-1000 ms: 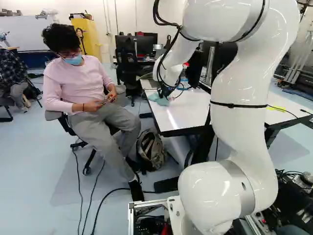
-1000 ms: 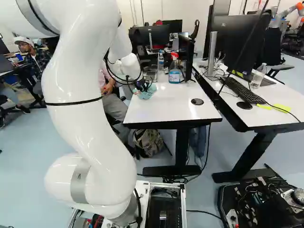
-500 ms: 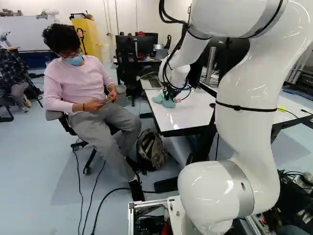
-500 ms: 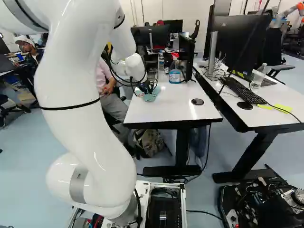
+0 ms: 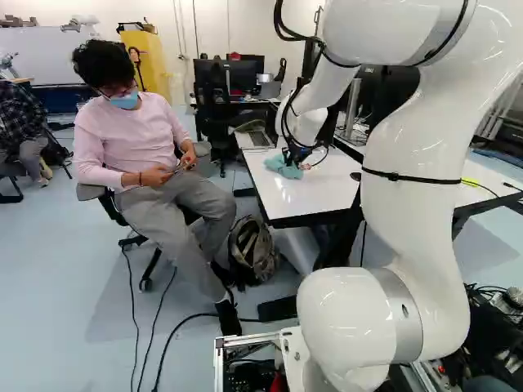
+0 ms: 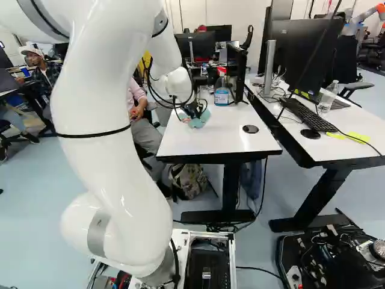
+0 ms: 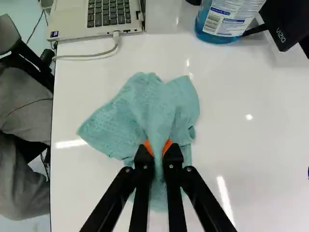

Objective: Clean the table with the green towel

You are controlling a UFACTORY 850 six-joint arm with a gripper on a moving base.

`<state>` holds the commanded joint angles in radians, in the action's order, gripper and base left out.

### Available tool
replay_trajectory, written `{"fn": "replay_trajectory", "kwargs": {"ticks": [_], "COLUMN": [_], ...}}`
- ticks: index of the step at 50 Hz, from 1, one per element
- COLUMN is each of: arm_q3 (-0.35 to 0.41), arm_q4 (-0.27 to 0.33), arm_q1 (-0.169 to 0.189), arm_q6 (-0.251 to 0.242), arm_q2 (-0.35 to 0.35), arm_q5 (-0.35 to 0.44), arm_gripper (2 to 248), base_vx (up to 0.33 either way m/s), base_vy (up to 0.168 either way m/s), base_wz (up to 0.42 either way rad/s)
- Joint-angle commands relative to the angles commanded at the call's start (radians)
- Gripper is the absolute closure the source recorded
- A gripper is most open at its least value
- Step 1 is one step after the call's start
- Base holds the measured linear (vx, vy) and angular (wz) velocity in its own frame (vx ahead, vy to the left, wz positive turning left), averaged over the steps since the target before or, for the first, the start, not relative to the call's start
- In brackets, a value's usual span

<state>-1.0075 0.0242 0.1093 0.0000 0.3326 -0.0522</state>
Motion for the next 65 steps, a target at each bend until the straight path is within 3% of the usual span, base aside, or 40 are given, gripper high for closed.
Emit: {"fn": "replay_trajectory", "kwargs": {"ticks": [14,33,65], "arm_q3": [-0.070,-0.143,-0.130], "arm_q4": [0.000,0.000,0.000], "arm_q1": [-0.012,-0.055,-0.142], "arm_q6": [0.000,0.000,0.000], "arm_q2": [0.056,0.113,0.102], "arm_q5": [0.000,0.000,0.000], "arm_gripper": [213,213,213], "base_vx": [0.000,0.000,0.000], "base_vy": [0.000,0.000,0.000], "base_wz": [0.000,0.000,0.000]}}
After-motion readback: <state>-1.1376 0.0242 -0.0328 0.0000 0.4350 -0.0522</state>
